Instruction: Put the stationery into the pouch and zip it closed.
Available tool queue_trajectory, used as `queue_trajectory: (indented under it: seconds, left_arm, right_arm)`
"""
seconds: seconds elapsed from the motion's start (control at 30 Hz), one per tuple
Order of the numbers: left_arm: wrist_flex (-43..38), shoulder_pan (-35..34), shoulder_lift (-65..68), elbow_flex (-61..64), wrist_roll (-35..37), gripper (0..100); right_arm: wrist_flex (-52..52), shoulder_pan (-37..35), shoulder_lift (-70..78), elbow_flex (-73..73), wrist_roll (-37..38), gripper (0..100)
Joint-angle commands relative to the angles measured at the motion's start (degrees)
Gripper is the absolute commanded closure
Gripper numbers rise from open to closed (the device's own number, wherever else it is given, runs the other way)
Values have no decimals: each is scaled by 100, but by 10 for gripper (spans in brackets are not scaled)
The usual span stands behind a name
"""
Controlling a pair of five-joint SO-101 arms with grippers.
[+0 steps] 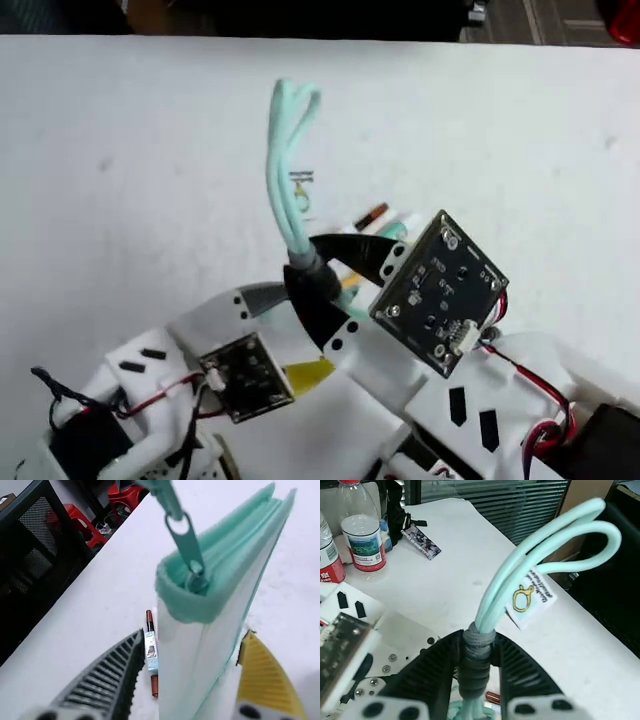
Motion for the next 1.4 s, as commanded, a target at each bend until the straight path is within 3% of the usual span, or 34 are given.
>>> queue_trajectory:
  seconds: [0.0,0.17,0.37,0.63,0.9,1.37]
  left_arm:
    - [-659,40,-48,123,255,687]
    - [-1363,75,-31,589,695,687]
    - [-1029,92,-57,633,703,705]
    - [-1011,101,-57,580,1240,985]
    - [-993,-936,-57,580,1292,977]
    - [-554,-1007,-57,589,1301,977]
  right_arm:
    - [-92,-40,57,0,70,981]
    - [-84,-462,57,0,79,981]
    - [-523,119,66,35,62,981]
    - [-980,655,716,589,26,981]
    - [-1191,673,998,633,26,981]
    - [-1789,2396,1912,633,26,981]
